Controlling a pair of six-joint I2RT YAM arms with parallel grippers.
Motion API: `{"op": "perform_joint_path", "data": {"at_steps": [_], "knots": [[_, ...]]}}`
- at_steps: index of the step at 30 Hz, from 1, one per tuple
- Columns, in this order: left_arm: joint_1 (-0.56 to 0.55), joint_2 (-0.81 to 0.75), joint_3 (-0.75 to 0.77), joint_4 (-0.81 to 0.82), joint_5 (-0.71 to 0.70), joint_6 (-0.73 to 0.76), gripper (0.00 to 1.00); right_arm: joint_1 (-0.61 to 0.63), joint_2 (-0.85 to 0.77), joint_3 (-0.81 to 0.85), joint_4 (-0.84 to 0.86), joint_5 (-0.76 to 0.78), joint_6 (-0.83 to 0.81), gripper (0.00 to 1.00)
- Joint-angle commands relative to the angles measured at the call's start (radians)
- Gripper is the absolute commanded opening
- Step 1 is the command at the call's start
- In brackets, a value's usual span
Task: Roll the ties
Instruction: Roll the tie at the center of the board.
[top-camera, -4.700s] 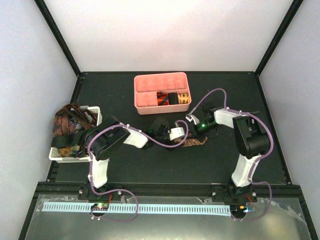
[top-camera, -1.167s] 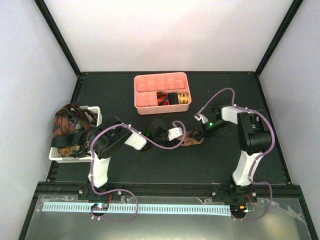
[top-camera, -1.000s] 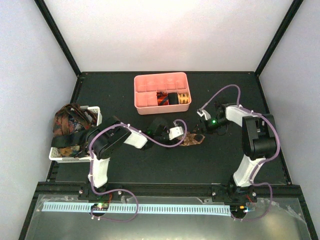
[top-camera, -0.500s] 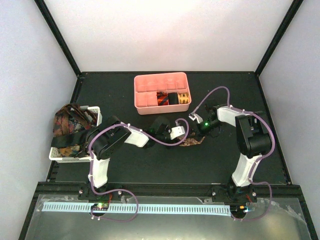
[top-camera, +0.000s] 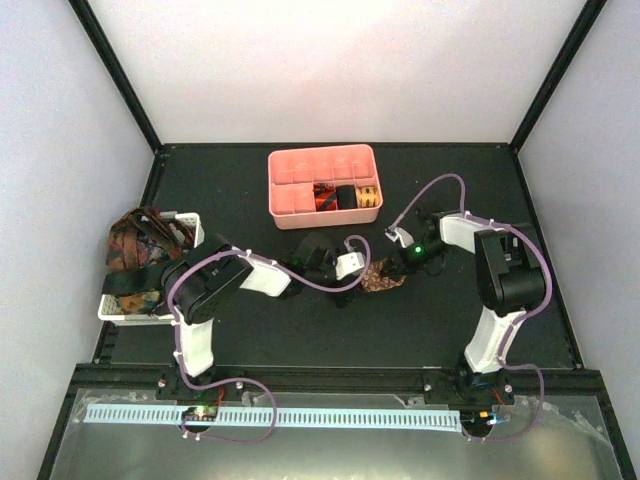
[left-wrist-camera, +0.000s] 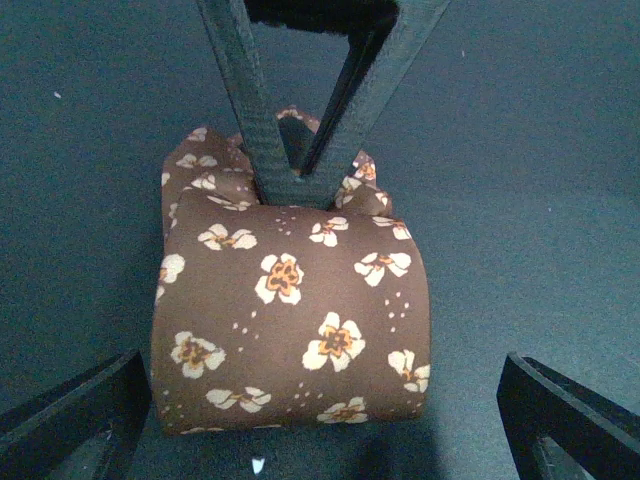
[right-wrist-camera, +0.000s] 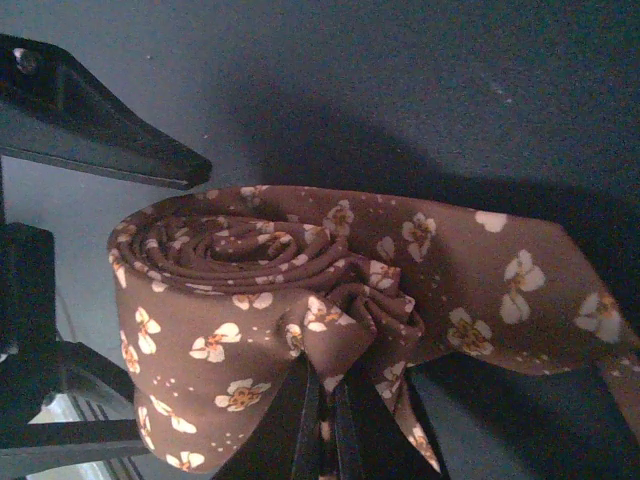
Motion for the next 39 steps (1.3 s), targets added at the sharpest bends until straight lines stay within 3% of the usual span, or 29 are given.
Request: {"op": "perform_joint_path", "data": {"at_steps": [1,12,23,32,36,39], "knots": [[0.005,0.021,0.040,0.054,0.049,0.006,0.99,-0.003,-0.015,-0.037,0.037,0.136,0.003,0.02],[-0.016,0.162,0.128,0.147,0.024,-0.014,0.99,-0.002,-0.058,-0.031,0.003,0.275,0.040,0.02],[-0.035,0.232,0.136,0.289,0.016,-0.030,0.98,0.004,-0.022,-0.012,-0.002,0.206,0.045,0.02],[-0.030,0.159,0.073,0.269,-0.025,0.044,0.85,0.026,0.021,0.007,-0.004,0.120,0.024,0.02],[-0.024,0.097,0.051,0.171,-0.087,0.047,0.97,0.031,0.024,0.013,-0.006,0.115,0.021,0.02],[-0.015,0.084,0.060,0.100,-0.073,0.093,0.99,0.031,0.017,0.007,-0.009,0.107,0.014,0.02]]}}
